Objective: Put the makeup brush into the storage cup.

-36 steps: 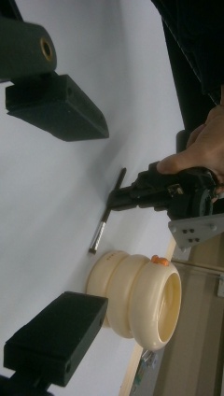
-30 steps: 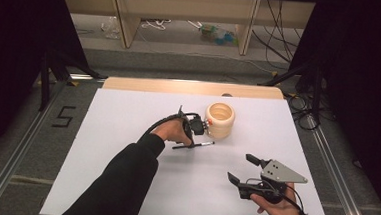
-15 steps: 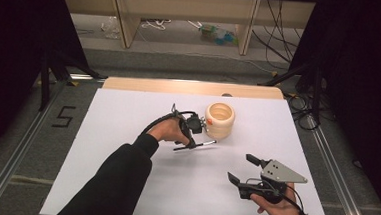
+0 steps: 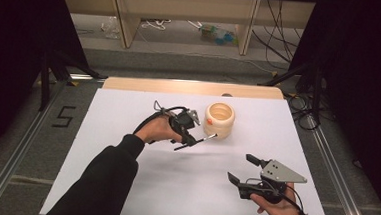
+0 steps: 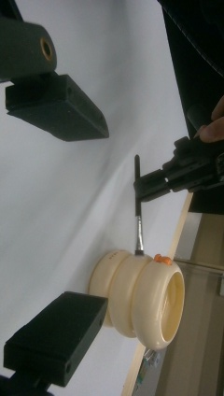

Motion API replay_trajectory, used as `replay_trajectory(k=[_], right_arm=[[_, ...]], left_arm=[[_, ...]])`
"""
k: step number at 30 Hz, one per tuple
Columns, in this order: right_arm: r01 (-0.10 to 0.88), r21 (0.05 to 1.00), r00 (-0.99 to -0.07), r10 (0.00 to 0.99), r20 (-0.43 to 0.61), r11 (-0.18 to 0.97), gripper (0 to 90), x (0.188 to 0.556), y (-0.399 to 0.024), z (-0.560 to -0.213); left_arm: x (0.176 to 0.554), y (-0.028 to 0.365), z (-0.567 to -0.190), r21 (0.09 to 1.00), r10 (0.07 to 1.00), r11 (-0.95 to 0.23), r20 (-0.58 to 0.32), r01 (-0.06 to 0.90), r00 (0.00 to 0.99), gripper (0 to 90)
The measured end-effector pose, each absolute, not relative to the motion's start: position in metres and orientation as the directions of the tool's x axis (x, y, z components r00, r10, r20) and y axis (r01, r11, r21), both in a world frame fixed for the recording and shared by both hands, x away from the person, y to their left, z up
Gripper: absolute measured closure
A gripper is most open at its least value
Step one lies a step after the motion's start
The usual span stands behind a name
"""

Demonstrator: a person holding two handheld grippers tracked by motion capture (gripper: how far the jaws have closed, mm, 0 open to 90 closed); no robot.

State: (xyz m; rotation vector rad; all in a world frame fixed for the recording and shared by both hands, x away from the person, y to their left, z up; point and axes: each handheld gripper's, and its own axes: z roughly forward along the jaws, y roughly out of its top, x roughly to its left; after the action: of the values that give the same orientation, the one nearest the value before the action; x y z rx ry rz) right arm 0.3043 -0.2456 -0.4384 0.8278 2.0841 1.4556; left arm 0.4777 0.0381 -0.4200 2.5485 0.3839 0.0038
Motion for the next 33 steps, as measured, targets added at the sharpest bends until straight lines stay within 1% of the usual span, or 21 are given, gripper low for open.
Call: replay_trajectory(k=[3, 4, 6, 7, 13, 14, 15, 19, 21, 22, 24, 26, 33], right_arm=[[0.210, 0.943, -0.711, 0.703, -0.033, 0.257, 17.1, 0.304, -0.246, -0.438], [0.211, 0.943, -0.711, 0.703, -0.032, 0.256, 17.1, 0.304, -0.246, -0.438], [0.210, 0.943, -0.711, 0.703, -0.033, 0.257, 17.1, 0.304, -0.246, -0.438], [0.211, 0.943, -0.711, 0.703, -0.032, 0.256, 17.1, 0.304, -0.246, -0.438], [0.209, 0.943, -0.709, 0.704, -0.035, 0.258, 17.1, 0.304, -0.245, -0.439], [0.231, 0.939, -0.710, 0.704, -0.016, 0.254, 17.1, 0.303, -0.245, -0.438], [0.216, 0.942, -0.710, 0.704, -0.029, 0.256, 17.1, 0.304, -0.245, -0.439], [0.211, 0.943, -0.710, 0.703, -0.034, 0.259, 17.2, 0.304, -0.246, -0.439], [0.210, 0.943, -0.709, 0.704, -0.034, 0.257, 17.1, 0.304, -0.246, -0.439], [0.232, 0.939, -0.710, 0.704, -0.015, 0.255, 17.1, 0.303, -0.245, -0.438], [0.233, 0.938, -0.710, 0.704, -0.015, 0.255, 17.2, 0.303, -0.245, -0.438], [0.215, 0.942, -0.710, 0.704, -0.031, 0.259, 17.2, 0.304, -0.245, -0.439], [0.216, 0.941, -0.709, 0.704, -0.030, 0.259, 17.2, 0.304, -0.245, -0.439]], left_arm=[[0.477, 0.041, -0.419, 0.549, 0.282, -0.787, -0.085, 0.281, 0.956, 83.5], [0.478, 0.043, -0.419, 0.554, 0.272, -0.788, -0.075, 0.267, 0.959, 83.4], [0.477, 0.046, -0.419, 0.572, 0.276, -0.775, -0.079, 0.270, 0.958, 83.5], [0.476, 0.046, -0.419, 0.588, 0.291, -0.757, -0.086, 0.285, 0.953, 83.5], [0.474, 0.050, -0.418, 0.624, 0.311, -0.729, -0.063, 0.281, 0.948, 83.5], [0.474, 0.051, -0.418, 0.630, 0.313, -0.725, -0.058, 0.278, 0.948, 83.4], [0.473, 0.052, -0.418, 0.632, 0.314, -0.723, -0.058, 0.278, 0.948, 83.5], [0.471, 0.055, -0.417, 0.665, 0.325, -0.694, -0.054, 0.277, 0.944, 83.5], [0.470, 0.057, -0.417, 0.686, 0.323, -0.672, -0.064, 0.277, 0.944, 83.4], [0.469, 0.058, -0.418, 0.705, 0.338, -0.646, -0.077, 0.291, 0.938, 83.4], [0.468, 0.061, -0.418, 0.714, 0.342, -0.635, -0.083, 0.295, 0.936, 83.5], [0.467, 0.063, -0.418, 0.727, 0.349, -0.619, -0.084, 0.298, 0.933, 83.5], [0.461, 0.069, -0.418, 0.779, 0.372, -0.555, -0.081, 0.292, 0.925, 83.4]])
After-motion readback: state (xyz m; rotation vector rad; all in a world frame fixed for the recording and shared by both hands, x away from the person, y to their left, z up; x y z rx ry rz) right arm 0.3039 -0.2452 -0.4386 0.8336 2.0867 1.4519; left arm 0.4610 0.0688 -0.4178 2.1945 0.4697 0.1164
